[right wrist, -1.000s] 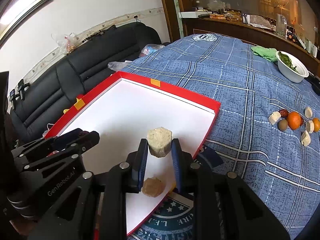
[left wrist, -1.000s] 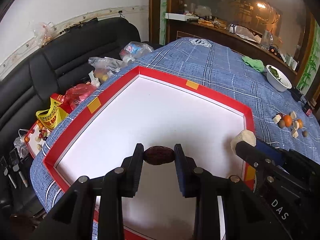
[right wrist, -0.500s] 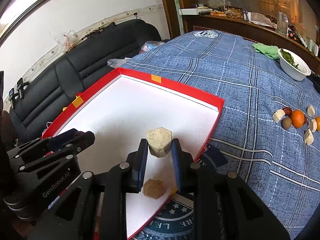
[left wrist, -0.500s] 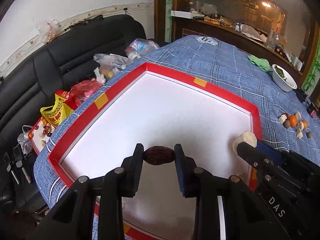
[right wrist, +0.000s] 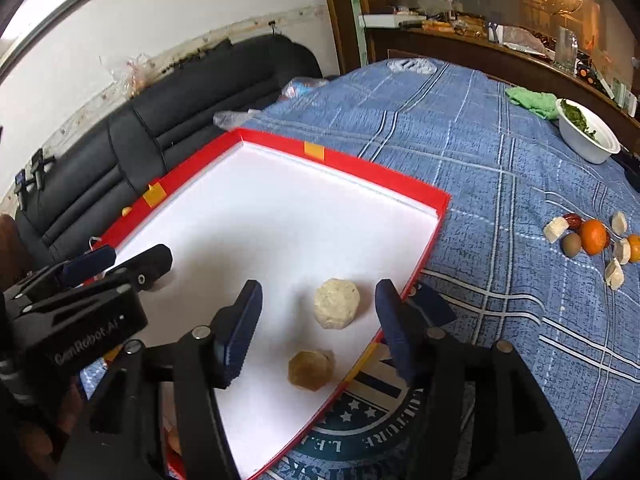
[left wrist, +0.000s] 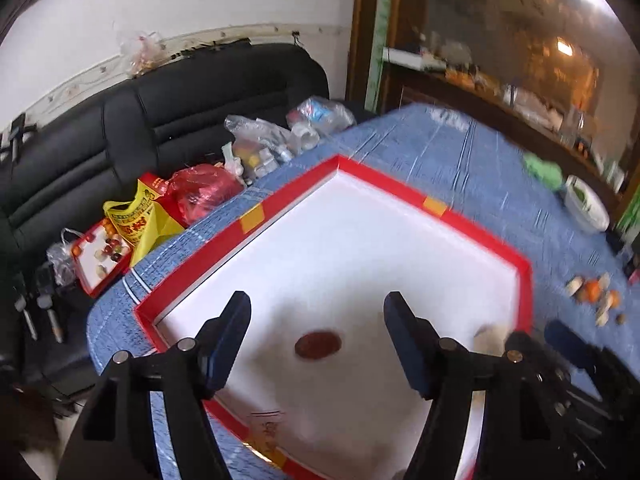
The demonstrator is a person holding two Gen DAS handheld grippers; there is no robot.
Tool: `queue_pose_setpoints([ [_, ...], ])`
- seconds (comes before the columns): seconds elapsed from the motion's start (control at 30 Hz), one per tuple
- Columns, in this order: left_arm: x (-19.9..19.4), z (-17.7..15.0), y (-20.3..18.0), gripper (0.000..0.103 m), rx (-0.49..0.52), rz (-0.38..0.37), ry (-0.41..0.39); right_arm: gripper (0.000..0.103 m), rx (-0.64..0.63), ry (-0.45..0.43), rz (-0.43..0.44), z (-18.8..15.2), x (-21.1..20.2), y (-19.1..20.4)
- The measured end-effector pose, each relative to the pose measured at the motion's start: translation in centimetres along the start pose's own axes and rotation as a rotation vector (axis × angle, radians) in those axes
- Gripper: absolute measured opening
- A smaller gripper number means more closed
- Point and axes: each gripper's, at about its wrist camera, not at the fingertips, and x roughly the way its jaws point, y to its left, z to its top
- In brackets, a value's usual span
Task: Organize fruits
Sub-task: 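Carry the date and cylinder piece over the tray and open both grippers, then grasp a pale round ball with the right gripper while the left grasps a white cube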
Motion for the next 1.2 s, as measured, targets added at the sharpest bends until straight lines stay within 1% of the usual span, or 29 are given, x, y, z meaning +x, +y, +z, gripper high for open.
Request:
queue_pose_setpoints([
  [0.07, -0.5, 0.2, -0.9, 0.069, 0.001, -0.049, -0.011, 0.060, 0.012, -0.035, -0.005, -0.1, -1.2, -0.5],
  [0.17, -0.9, 0.1, -3.8, 0.069, 0.072, -0.109, -0.021, 0.060, 0.037, -0.084, -0.025, -0.6, -3.7, -2.4],
  [0.23, -0.9, -0.1, -6.1, 0.069, 0.125, -0.143, -0.013, 0.060, 0.072, -0.110, -0.064, -1.2, -5.3, -4.8],
  [0.3, -0.7, -0.5, -9.1, 0.069, 0.187, -0.187, 0.011, 0.060, 0.139, -0.123, -0.134, -2.1, -6.7, -8.7],
  [0.37, -0.5, -0.9, -12.2, 0.069, 0.250, -0.228, 0.024, 0.060, 0.215, -0.110, -0.214, -2.7, -7.3, -12.4],
  [0.43, -0.1, -1.2, -14.9, 0.069, 0.309, -0.242, 0.040, 0.060, 0.317, -0.083, -0.271, -3.2, -7.3, -17.2],
  [0.5, 0.5, -1.4, -17.0, 0.069, 0.347, -0.260, 0.055, 0.056, 0.359, -0.071, -0.334, -3.3, -7.0, -20.4],
  [0.53, 0.8, -1.4, -18.0, 0.069, 0.361, -0.268, 0.058, 0.055, 0.372, -0.056, -0.343, -3.3, -6.7, -21.5],
  [0.57, 1.2, -1.4, -18.9, 0.069, 0.373, -0.272, 0.066, 0.051, 0.382, -0.045, -0.338, -3.1, -6.3, -22.4],
  [0.6, 1.5, -1.4, -19.8, 0.069, 0.381, -0.273, 0.071, 0.050, 0.391, -0.039, -0.338, -2.7, -5.9, -23.2],
  [0.77, 3.6, -1.5, -22.9, 0.069, 0.410, -0.278, 0.090, 0.048, 0.366, -0.014, -0.344, -1.1, -4.0, -24.5],
  [0.9, 5.0, -1.5, -25.3, 0.069, 0.424, -0.289, 0.096, 0.045, 0.341, 0.005, -0.389, -0.7, -2.7, -25.3],
  [0.93, 5.4, -1.6, -25.9, 0.069, 0.429, -0.287, 0.100, 0.043, 0.338, 0.008, -0.389, -0.7, -2.6, -25.4],
  [0.97, 5.6, -1.6, -26.4, 0.069, 0.436, -0.294, 0.102, 0.032, 0.335, 0.012, -0.378, -0.6, -2.6, -25.4],
  [1.0, 6.1, -1.7, -27.1, 0.069, 0.459, -0.308, 0.107, 0.031, 0.336, 0.017, -0.367, -0.6, -2.7, -25.4],
  [1.07, 6.8, -1.9, -27.9, 0.068, 0.510, -0.294, 0.112, 0.031, 0.340, 0.016, -0.361, -0.9, -3.0, -25.5],
  [1.13, 7.4, -2.2, -28.1, 0.068, 0.535, -0.316, 0.124, 0.031, 0.347, 0.011, -0.346, -1.4, -3.4, -25.6],
  [1.2, 7.6, -2.2, -28.2, 0.068, 0.543, -0.317, 0.114, 0.031, 0.356, 0.002, -0.332, -1.8, -3.8, -25.8],
])
